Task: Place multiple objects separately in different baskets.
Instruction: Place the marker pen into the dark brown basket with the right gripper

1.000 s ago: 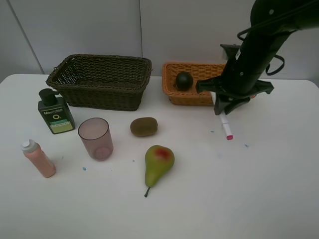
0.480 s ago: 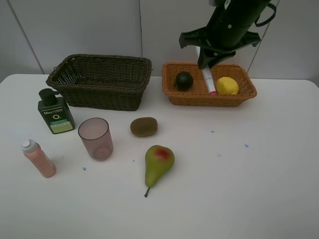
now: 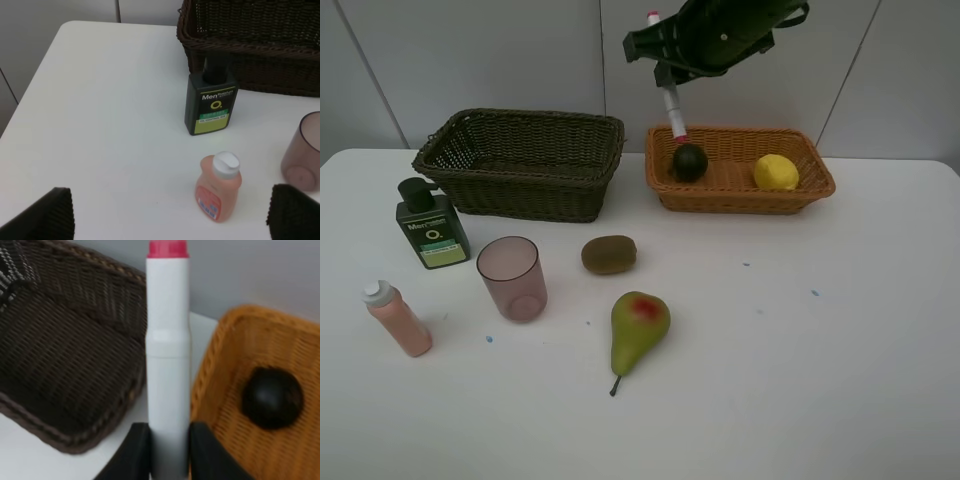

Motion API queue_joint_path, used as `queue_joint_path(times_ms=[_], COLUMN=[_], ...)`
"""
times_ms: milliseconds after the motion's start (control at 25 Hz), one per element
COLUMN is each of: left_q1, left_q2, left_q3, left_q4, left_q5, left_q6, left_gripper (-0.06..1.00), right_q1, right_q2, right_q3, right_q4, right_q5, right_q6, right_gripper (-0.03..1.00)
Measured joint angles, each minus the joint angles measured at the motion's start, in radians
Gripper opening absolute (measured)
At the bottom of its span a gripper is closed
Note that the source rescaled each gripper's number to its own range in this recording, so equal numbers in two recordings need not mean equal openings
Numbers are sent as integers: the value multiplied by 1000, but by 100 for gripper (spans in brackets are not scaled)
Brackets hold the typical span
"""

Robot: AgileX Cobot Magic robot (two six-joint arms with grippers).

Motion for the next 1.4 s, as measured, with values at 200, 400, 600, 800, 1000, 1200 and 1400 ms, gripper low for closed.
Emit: queue_joint_path(times_ms=[200, 400, 600, 800, 1000, 1200, 1400], left_q1=[0, 0, 0, 0, 0, 0, 0], left_q2=[0, 0, 0, 0, 0, 0, 0], left_q3=[0, 0, 0, 0, 0, 0, 0], left_q4=[0, 0, 1, 1, 1, 1, 1], left_q5=[0, 0, 0, 0, 0, 0, 0], left_q6=[0, 0, 0, 0, 0, 0, 0], left_gripper=[100, 100, 100, 100, 100, 100, 100], right_q1=[35, 54, 68, 83, 91, 97, 105], right_q2=[59, 144, 233, 312, 385, 431, 471], right_q3=[0, 0, 0, 0, 0, -20, -73], right_q4=[1, 1, -6, -9, -14, -30, -73], right_q5=[-221, -462, -637, -725, -776, -795, -791], right_q6=[-12, -24, -24, -24, -23, 9, 21], right_gripper=[0, 0, 0, 0, 0, 0, 0])
